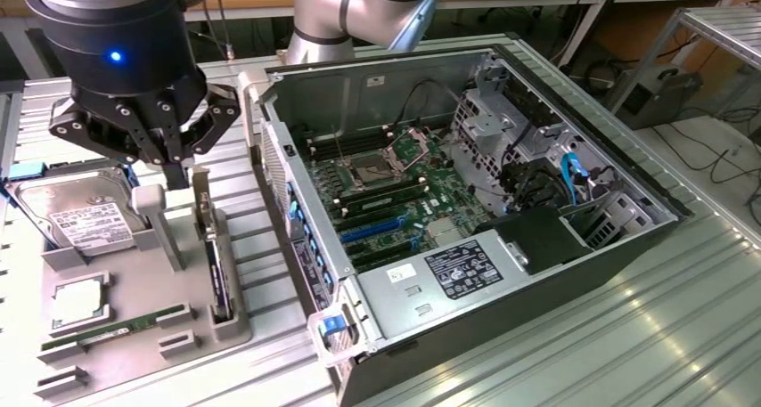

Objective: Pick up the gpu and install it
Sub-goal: 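Pick up the gpu and move the gpu toward the slot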

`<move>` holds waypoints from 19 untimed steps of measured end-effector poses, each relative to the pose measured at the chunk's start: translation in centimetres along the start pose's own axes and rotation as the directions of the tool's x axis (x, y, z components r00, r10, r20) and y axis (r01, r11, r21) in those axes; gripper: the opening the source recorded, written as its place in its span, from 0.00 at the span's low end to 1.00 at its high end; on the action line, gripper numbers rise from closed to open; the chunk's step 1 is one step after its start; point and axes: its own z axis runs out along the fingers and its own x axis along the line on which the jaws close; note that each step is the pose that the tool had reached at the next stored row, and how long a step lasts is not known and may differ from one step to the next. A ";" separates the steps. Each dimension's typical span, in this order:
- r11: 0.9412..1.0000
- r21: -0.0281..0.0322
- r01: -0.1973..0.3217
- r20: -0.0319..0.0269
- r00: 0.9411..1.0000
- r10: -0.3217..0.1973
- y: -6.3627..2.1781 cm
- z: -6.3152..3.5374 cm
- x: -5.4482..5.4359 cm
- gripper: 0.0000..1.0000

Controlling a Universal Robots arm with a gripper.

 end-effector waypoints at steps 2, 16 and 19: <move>1.000 0.000 0.000 0.000 1.000 0.000 -0.20 0.29 -0.1 0.11; 1.000 0.001 -0.001 -0.012 1.000 0.001 -0.38 2.94 -0.6 0.42; 1.000 0.001 -0.001 -0.012 1.000 0.001 -0.40 3.48 -0.6 0.42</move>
